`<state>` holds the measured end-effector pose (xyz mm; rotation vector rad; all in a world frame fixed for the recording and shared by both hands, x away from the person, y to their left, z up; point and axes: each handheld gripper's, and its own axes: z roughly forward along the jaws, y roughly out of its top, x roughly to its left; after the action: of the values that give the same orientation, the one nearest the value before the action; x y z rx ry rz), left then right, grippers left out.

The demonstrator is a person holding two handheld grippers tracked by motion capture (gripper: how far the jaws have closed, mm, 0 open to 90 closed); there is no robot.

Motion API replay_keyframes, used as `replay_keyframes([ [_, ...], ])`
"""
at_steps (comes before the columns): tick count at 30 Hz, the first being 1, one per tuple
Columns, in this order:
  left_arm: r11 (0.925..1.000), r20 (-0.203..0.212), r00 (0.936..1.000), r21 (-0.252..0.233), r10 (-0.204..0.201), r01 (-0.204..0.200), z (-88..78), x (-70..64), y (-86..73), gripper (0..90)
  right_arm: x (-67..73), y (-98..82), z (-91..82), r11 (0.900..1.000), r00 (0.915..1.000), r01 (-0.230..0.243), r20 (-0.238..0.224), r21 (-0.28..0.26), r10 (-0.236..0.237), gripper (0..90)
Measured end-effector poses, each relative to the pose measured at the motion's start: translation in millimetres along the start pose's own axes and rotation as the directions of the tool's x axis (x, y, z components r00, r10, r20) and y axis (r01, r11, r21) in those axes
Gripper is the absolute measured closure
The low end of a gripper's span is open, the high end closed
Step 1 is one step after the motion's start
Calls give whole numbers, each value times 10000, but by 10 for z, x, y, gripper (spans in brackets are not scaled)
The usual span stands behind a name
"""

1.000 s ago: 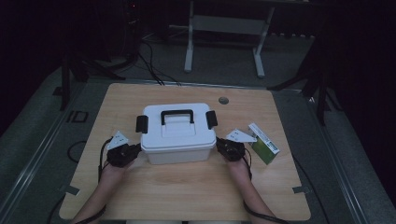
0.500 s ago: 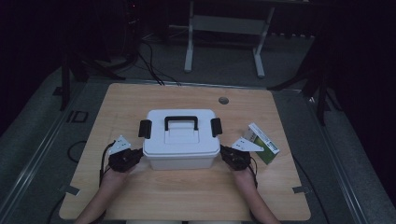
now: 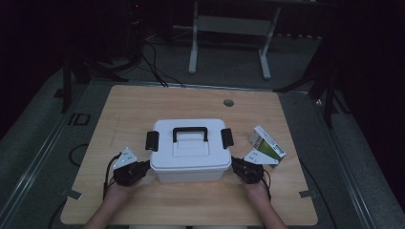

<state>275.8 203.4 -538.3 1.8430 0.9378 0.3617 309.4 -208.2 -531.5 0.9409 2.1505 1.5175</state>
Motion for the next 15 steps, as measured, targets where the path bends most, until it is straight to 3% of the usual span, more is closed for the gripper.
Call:
replay_keyframes([
  [6,9999,342,9993,73,150,-153,3,-135,-19,900,30,-60,-177,9999,9999,97,134,59,-98,900],
  [15,9995,673,9974,175,266,-278,26,-255,-22,900,78,-156,-430,9998,9999,95,-53,162,-94,900],
])
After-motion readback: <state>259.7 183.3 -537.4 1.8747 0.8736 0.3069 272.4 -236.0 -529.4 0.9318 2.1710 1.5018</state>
